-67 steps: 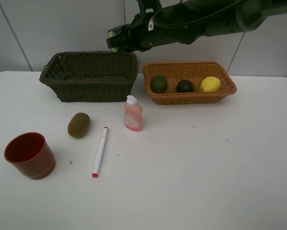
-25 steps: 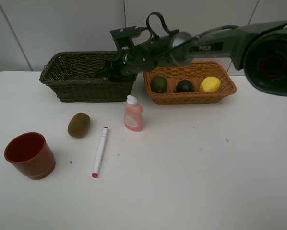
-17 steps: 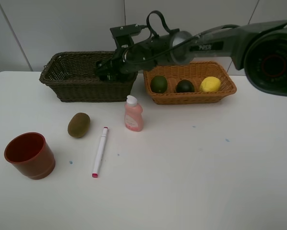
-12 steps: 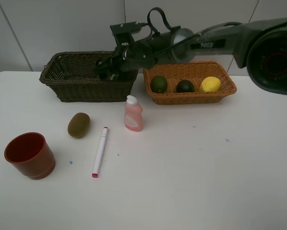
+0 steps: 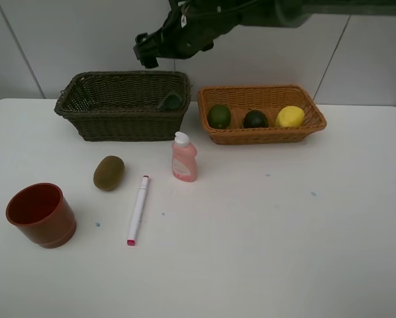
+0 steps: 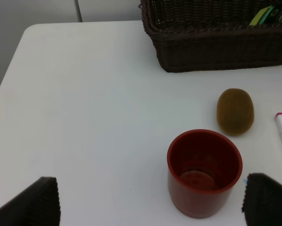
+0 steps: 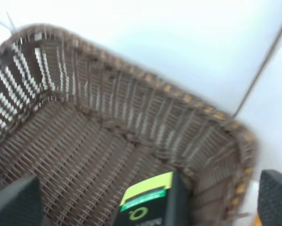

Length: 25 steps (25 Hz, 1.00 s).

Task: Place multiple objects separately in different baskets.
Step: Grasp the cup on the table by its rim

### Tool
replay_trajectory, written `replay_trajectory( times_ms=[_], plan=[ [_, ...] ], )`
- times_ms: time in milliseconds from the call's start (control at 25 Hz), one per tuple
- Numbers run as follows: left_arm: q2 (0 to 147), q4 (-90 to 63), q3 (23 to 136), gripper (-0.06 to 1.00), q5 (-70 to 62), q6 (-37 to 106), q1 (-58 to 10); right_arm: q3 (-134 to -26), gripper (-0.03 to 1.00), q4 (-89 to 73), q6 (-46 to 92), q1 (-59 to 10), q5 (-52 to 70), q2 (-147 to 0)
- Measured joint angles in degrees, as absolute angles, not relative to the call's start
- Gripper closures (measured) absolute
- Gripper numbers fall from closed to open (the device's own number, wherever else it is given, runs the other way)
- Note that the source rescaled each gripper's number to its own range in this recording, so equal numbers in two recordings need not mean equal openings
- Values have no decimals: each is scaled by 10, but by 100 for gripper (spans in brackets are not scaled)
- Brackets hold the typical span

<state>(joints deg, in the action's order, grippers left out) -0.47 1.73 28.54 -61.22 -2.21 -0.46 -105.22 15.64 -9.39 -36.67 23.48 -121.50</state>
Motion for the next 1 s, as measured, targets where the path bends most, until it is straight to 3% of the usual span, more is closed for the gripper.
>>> replay_trajectory(
  times_ms=[440, 1000],
  plan=[
    [-5, 17, 285, -6, -612, -22, -5, -1037, -3, 214, -93, -367, 423, -1050],
    [-5, 17, 285, -6, -612, -22, -5, -731, -3, 241, -92, -367, 445, -693]
  ],
)
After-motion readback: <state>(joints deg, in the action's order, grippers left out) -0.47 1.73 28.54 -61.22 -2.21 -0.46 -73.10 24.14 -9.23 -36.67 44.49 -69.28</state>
